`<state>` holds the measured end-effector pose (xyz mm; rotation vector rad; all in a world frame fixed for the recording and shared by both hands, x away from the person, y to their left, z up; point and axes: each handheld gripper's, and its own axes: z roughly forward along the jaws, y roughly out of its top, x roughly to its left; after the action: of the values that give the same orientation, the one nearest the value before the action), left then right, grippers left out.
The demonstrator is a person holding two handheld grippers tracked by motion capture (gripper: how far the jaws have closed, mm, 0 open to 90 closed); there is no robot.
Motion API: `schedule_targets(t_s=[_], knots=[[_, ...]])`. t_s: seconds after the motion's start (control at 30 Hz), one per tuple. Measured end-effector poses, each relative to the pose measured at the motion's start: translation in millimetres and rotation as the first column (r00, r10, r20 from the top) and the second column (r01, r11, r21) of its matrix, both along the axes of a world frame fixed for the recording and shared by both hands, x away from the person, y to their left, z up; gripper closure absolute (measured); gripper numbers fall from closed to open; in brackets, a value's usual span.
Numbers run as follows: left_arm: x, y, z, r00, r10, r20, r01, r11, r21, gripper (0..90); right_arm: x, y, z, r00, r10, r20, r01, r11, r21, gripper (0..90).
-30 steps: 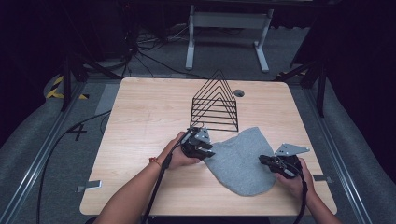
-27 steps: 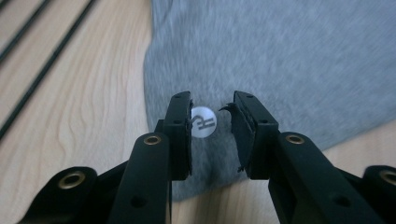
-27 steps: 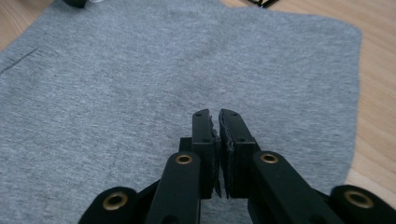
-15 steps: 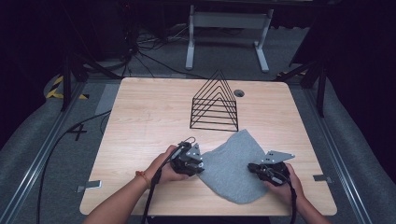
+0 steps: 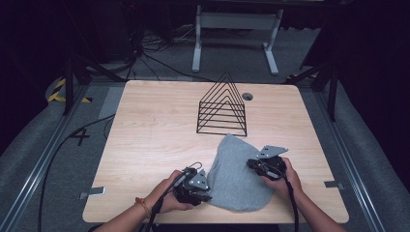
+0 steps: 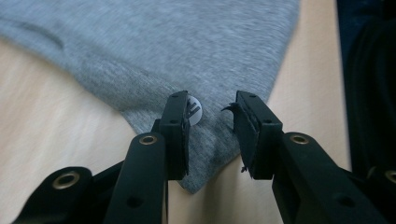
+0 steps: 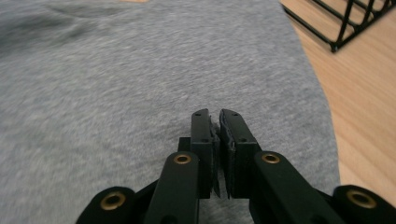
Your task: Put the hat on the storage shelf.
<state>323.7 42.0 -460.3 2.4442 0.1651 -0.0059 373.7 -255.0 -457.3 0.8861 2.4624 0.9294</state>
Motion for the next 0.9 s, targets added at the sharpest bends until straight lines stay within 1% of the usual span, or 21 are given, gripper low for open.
schedule_targets(t_s=[0.07,0.1,0.2,0.27,0.3,0.33,0.4,0.43,0.5,0.53,0.57,0.6,0.63,0.67,0.7,0.73,0.77,0.8,0.83,0.87,0.9], knots=[[-5.5,-7.4,0.4,0.9999,-0.017,-0.002,0.017,0.9999,0.002,66.2,4.9,6.3,-0.1,0.9999,0.008,0.014,-0.008,1.000,-0.015,85.1],[-7.9,-11.2,0.5,0.9997,-0.023,-0.008,0.023,0.9997,0.002,66.2,8.6,10.0,-0.7,0.9998,0.009,0.018,-0.009,1.000,-0.011,85.2],[-11.5,-18.4,-0.6,0.9994,-0.027,-0.022,0.026,0.9996,-0.014,65.7,18.9,18.9,-0.8,0.9998,0.013,0.013,-0.013,1.000,-0.003,85.3],[-12.8,-25.4,-1.1,0.9989,-0.039,-0.028,0.038,0.9989,-0.027,64.8,24.8,25.4,-0.9,0.9997,0.014,0.021,-0.013,1.000,-0.010,85.2],[-13.1,-27.6,-0.9,0.9985,-0.043,-0.035,0.042,0.9988,-0.025,63.9,26.8,28.2,-1.3,0.9992,0.013,0.037,-0.013,1.000,-0.018,85.1],[-15.4,-30.7,-0.8,0.9995,-0.029,-0.011,0.028,0.9988,-0.040,63.1,27.9,30.2,-1.6,0.9993,0.009,0.036,-0.008,1.000,-0.015,84.0],[-12.2,-30.1,0.6,0.9987,-0.043,-0.028,0.040,0.9963,-0.076,58.0,30.6,31.5,0.1,0.9993,-0.004,0.037,0.004,1.000,-0.011,81.9],[-10.8,-27.8,2.4,0.9988,-0.035,-0.033,0.031,0.9945,-0.100,56.6,29.6,31.0,1.0,0.9993,-0.007,0.038,0.007,1.000,-0.004,82.7],[-6.1,-21.5,8.4,0.9995,-0.021,-0.024,0.018,0.9931,-0.116,52.2,25.3,27.3,5.4,0.9986,-0.012,0.051,0.011,1.000,0.017,85.4],[-3.9,-18.6,11.2,0.9999,-0.011,-0.011,0.009,0.9933,-0.115,51.2,22.0,25.4,8.1,0.9987,-0.009,0.050,0.008,1.000,0.029,85.6],[0.4,-13.7,15.7,0.9998,0.010,0.017,-0.007,0.9920,-0.126,50.1,19.1,24.5,10.1,0.9989,-0.004,0.047,0.002,0.999,0.036,85.6],[3.8,-10.6,18.6,0.9996,0.013,0.026,-0.010,0.9912,-0.132,49.3,13.5,23.1,12.6,0.9989,0.008,0.046,-0.009,0.999,0.037,86.2],[7.5,-6.5,22.2,0.9986,0.042,0.033,-0.037,0.9901,-0.135,49.1,9.6,22.7,13.8,0.9989,0.014,0.045,-0.015,0.999,0.037,86.6],[13.2,-3.7,25.2,0.9955,0.068,0.066,-0.058,0.9895,-0.132,48.8,4.0,22.3,15.2,0.9989,0.027,0.038,-0.029,0.999,0.041,86.6],[21.6,-0.8,27.6,0.9921,0.094,0.083,-0.084,0.9894,-0.118,48.2,-1.8,21.6,16.4,0.9988,0.039,0.031,-0.040,0.998,0.047,86.7],[27.3,0.4,28.5,0.9901,0.105,0.093,-0.094,0.9892,-0.112,48.0,-9.6,21.6,17.3,0.9984,0.053,0.017,-0.054,0.997,0.059,86.9],[36.8,2.1,29.0,0.9845,0.128,0.119,-0.117,0.9883,-0.098,48.0,-14.4,21.8,18.0,0.9977,0.067,0.013,-0.067,0.996,0.058,86.8],[43.4,2.8,28.8,0.9824,0.142,0.121,-0.132,0.9872,-0.089,48.0,-23.0,22.4,18.6,0.9966,0.083,0.007,-0.083,0.995,0.060,86.8],[53.5,3.1,27.5,0.9783,0.170,0.119,-0.160,0.9834,-0.086,48.0,-27.9,22.6,18.5,0.9955,0.094,0.001,-0.094,0.993,0.065,86.8],[61.6,2.9,25.9,0.9717,0.181,0.152,-0.171,0.9823,-0.076,47.8,-36.1,23.0,17.9,0.9942,0.107,-0.010,-0.106,0.992,0.073,86.9],[67.0,2.7,24.0,0.9647,0.204,0.166,-0.193,0.9779,-0.079,47.7,-41.5,23.4,16.7,0.9933,0.115,-0.013,-0.114,0.991,0.076,87.9]])
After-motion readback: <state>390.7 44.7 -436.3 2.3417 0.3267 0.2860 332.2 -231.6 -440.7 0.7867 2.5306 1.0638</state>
